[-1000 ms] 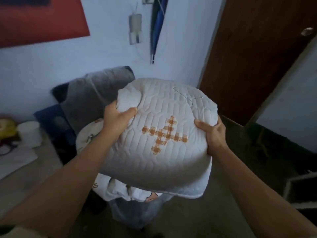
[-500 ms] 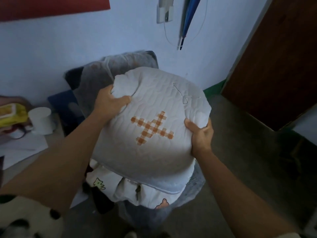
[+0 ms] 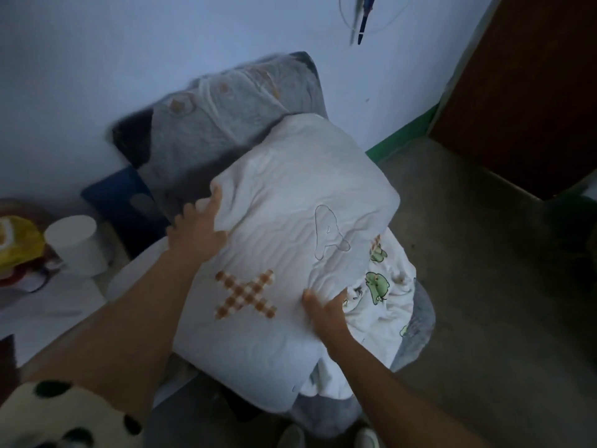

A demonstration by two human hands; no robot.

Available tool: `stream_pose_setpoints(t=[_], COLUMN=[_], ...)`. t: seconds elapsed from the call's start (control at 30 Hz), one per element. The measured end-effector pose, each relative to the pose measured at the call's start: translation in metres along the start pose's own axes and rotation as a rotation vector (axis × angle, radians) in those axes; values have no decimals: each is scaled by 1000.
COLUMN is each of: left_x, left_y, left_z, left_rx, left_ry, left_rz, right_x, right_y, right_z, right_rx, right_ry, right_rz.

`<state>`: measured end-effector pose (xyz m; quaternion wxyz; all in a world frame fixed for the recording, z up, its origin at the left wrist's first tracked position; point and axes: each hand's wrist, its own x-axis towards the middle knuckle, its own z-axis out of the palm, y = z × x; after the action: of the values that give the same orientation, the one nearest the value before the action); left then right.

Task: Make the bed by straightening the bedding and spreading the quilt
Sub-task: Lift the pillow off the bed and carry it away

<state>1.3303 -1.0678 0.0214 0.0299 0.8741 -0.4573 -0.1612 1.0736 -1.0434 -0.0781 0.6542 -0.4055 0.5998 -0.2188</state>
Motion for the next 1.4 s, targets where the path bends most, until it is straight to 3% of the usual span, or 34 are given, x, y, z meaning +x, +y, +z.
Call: stream_pose_setpoints(t=[0.17, 0.27, 0.43, 0.67, 0.77, 1.1, 1.4], left_x=[9, 14, 13, -20, -47, -214, -473], left_y=[-31, -29, -18, 61, 108, 280, 415], left_z=[40, 46, 31, 6, 2, 27, 78], left_rx=[57, 39, 82, 136, 85, 72, 22], left_ry=[-96, -131, -53, 112, 93, 6, -182], left_rz=[60, 73, 192, 534, 678, 1158, 1605], right_x=[22, 27, 46, -21, -47, -212, -441], right_y=[14, 15, 25, -43, -59, -36, 99], right_z=[13, 8, -12, -48, -78, -243, -393], right_rx=[-263, -279, -438, -522, -524, -429, -301], right_ry=[31, 6, 91, 249, 364, 753, 1179], right_rz=[88, 83, 87, -59, -124, -184, -16])
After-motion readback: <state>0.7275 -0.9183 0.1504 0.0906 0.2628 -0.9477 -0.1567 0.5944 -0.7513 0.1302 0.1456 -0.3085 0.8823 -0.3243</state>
